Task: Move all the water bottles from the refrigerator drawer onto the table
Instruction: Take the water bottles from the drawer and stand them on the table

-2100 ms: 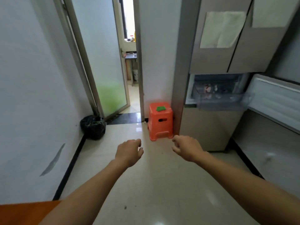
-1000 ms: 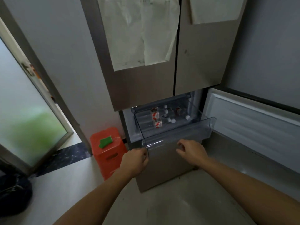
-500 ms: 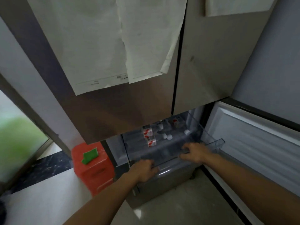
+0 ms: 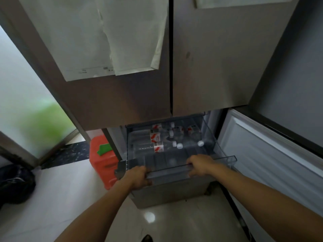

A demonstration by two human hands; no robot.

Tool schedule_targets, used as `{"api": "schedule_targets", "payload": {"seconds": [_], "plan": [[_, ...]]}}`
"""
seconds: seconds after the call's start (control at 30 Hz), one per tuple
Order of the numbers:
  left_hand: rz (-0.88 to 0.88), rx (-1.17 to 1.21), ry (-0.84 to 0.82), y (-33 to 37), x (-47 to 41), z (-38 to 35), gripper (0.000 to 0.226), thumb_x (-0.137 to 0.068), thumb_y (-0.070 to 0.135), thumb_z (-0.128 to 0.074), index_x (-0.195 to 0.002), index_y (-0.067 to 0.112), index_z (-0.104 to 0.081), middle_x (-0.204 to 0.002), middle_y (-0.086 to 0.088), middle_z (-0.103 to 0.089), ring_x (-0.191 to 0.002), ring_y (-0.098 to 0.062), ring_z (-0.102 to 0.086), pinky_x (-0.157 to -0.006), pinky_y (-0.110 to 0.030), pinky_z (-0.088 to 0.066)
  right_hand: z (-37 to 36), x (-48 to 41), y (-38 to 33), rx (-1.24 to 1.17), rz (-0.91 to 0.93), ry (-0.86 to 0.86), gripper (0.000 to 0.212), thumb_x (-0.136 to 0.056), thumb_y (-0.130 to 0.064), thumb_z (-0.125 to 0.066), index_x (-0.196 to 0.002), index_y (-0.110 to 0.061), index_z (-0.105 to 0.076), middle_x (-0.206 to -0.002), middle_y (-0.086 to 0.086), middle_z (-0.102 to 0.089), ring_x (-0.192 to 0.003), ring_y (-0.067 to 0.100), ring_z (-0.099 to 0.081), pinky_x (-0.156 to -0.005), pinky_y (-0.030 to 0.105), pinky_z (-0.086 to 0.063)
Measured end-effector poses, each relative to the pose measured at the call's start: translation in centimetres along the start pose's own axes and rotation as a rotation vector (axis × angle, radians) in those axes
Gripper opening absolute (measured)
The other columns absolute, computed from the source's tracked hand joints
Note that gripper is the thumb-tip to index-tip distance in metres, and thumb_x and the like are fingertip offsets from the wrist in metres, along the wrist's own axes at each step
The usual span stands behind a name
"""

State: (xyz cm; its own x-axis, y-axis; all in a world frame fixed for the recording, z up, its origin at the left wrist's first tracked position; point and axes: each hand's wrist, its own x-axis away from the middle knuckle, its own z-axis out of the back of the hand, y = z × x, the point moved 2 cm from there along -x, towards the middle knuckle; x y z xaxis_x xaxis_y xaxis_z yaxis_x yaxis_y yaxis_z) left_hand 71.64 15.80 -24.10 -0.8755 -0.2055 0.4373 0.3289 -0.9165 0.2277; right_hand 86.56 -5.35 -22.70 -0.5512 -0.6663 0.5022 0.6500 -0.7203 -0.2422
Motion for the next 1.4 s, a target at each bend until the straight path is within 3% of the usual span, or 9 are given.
{"api": "schedule_targets", "payload": {"seconds": [0.3,0.47,0.6,0.7,0.83,0.93,1.07,1.23,1.4], "plan": [[0.028,0.005,0.021,0.7,1.8,-0.9,0.039,-0.083,0.042,-0.065,-0.118,0.025,-0.06,-0.113,0.0,-0.064,-0.107,-0.021,-0.059,-0.087,-0.031,-0.045,-0.9,0.5,0.6,0.042,0.096,0.01,0.029,-0.072,-0.048,-0.072,-0.081,-0.027,-0.056,-0.086,-0.003,-0.062,-0.081,0.02,-0.059,-0.066,0.031,-0.043],[-0.002,0.101,-0.078,0.0,0.9,-0.9,0.04,-0.081,0.053,-0.064,-0.107,0.023,-0.062,-0.101,0.001,-0.062,-0.093,-0.016,-0.058,-0.077,-0.029,-0.045,0.2,-1.1,1.4,-0.37,0.082,-0.219,0.05,-0.064,-0.066,-0.073,-0.084,-0.021,-0.069,-0.088,-0.003,-0.069,-0.083,0.012,-0.063,-0.073,0.03,-0.048],[0.004,0.405,-0.183,-1.3,0.1,0.0,0.065,-0.071,0.078,-0.053,-0.101,0.022,-0.066,-0.102,0.003,-0.064,-0.091,-0.012,-0.06,-0.078,-0.028,-0.048,0.6,-5.7,2.4,-0.619,-0.048,0.027,0.039,-0.08,-0.047,-0.072,-0.09,-0.009,-0.072,-0.086,0.005,-0.07,-0.085,0.02,-0.067,-0.076,0.03,-0.051],[0.011,0.516,-0.071,-2.3,-1.1,1.5,0.034,-0.087,0.059,-0.052,-0.086,0.027,-0.064,-0.085,0.003,-0.065,-0.079,-0.01,-0.062,-0.076,-0.028,-0.051,0.7,-9.3,2.6,-0.516,-0.119,0.186,0.032,-0.082,-0.041,-0.071,-0.094,-0.011,-0.071,-0.1,0.007,-0.071,-0.094,0.025,-0.065,-0.084,0.033,-0.051],[0.018,0.327,0.101,-4.5,-3.0,3.5,0.017,-0.091,0.045,-0.054,-0.093,0.029,-0.061,-0.088,0.004,-0.064,-0.081,-0.01,-0.062,-0.079,-0.035,-0.054,0.9,-13.1,0.8,-0.424,-0.06,0.198,0.035,-0.089,-0.036,-0.061,-0.122,-0.023,-0.062,-0.123,0.0,-0.061,-0.107,0.026,-0.059,-0.086,0.03,-0.047],[0.003,0.166,0.171,-5.4,-4.5,4.8,0.026,-0.092,0.039,-0.054,-0.111,0.023,-0.059,-0.107,0.0,-0.063,-0.095,-0.016,-0.062,-0.084,-0.037,-0.053,-0.7,-15.9,0.0,-0.399,-0.055,0.17,0.038,-0.086,-0.036,-0.064,-0.122,-0.025,-0.06,-0.126,0.005,-0.062,-0.107,0.027,-0.061,-0.089,0.034,-0.051],[-0.063,-0.048,0.295,-4.3,-8.5,6.6,0.048,-0.091,0.037,-0.055,-0.136,0.027,-0.041,-0.141,-0.003,-0.041,-0.122,-0.024,-0.047,-0.099,-0.04,-0.045,-1.7,-16.7,0.2,-0.292,-0.056,0.17,0.037,-0.088,-0.026,-0.06,-0.124,-0.025,-0.057,-0.127,0.006,-0.061,-0.109,0.028,-0.061,-0.089,0.035,-0.052],[-0.087,-0.287,0.166,-2.8,-14.1,5.0,0.067,-0.086,0.039,-0.058,-0.144,0.033,-0.025,-0.151,-0.005,-0.026,-0.136,-0.03,-0.029,-0.11,-0.045,-0.03,-2.7,-15.6,1.5,-0.18,-0.03,-0.016,0.032,-0.087,-0.028,-0.063,-0.118,-0.022,-0.059,-0.118,0.003,-0.063,-0.102,0.025,-0.062,-0.086,0.034,-0.052],[-0.098,-0.354,0.128,-2.0,-16.2,3.3,0.07,-0.084,0.043,-0.061,-0.144,0.034,-0.025,-0.14,-0.005,-0.043,-0.124,-0.029,-0.042,-0.108,-0.042,-0.03,-2.9,-14.3,2.8,-0.181,-0.05,-0.075,0.024,-0.084,-0.023,-0.066,-0.107,-0.018,-0.063,-0.105,0.007,-0.066,-0.092,0.024,-0.062,-0.078,0.029,-0.049]]}}
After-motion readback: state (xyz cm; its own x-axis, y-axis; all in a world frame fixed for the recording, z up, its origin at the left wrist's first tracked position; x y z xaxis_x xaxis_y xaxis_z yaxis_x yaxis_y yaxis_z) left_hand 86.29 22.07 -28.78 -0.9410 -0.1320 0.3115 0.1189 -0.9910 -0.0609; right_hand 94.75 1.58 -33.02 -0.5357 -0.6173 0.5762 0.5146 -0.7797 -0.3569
